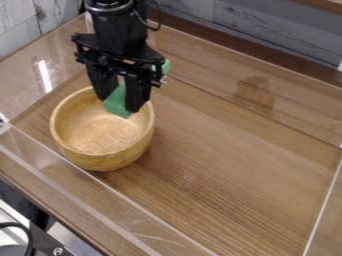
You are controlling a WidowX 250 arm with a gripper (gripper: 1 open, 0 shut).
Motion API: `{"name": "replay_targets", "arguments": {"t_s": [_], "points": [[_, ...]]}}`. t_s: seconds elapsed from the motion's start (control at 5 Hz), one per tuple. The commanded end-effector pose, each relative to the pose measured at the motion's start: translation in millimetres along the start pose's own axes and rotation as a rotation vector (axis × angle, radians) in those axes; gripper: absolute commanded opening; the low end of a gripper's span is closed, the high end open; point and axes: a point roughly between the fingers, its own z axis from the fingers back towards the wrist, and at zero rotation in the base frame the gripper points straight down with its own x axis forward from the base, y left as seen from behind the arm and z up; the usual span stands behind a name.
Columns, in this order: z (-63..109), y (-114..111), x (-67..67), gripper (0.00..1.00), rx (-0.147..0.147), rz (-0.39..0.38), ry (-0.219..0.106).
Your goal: Put the green block in the brown bowl
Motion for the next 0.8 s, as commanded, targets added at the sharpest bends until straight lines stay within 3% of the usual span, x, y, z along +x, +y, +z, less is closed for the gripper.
{"name": "replay_targets", "arguments": {"t_s": [0.0,0.6], "points": [[3.0,5.9,2.0,0.0,0.013,-0.003,-0.027],[-8.3,15.5,-1.1,0.0,0.029,-0.009,-0.019]]}}
